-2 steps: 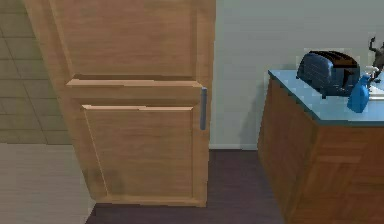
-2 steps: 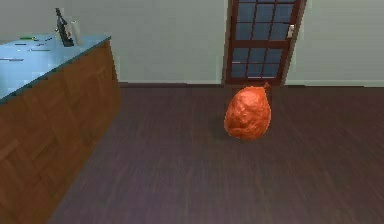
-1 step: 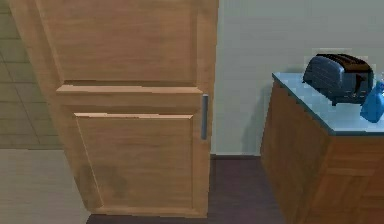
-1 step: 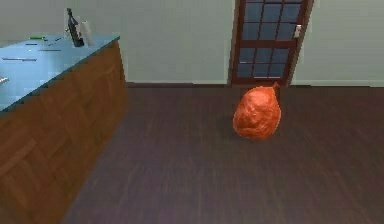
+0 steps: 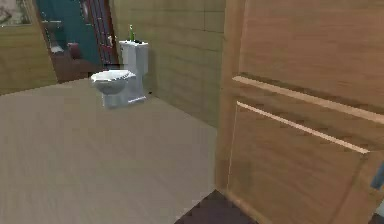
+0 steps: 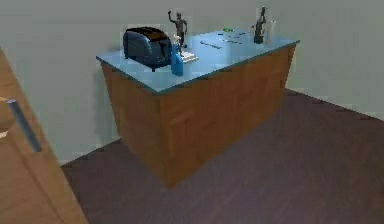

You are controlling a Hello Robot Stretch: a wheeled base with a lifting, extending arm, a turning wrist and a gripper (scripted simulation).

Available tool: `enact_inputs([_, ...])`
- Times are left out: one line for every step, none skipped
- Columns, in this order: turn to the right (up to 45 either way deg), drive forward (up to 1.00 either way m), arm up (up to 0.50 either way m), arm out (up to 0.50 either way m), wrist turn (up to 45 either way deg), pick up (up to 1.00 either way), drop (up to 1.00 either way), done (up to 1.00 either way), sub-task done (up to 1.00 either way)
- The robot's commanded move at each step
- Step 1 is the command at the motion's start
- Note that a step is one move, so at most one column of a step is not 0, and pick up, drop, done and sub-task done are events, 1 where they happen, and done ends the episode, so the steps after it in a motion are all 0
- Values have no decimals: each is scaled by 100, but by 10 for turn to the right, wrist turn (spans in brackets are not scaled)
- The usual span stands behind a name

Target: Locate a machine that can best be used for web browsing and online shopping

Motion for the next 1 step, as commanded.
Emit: enact_inputs([-360, 0, 0, 0, 0, 0, 0, 0, 0])
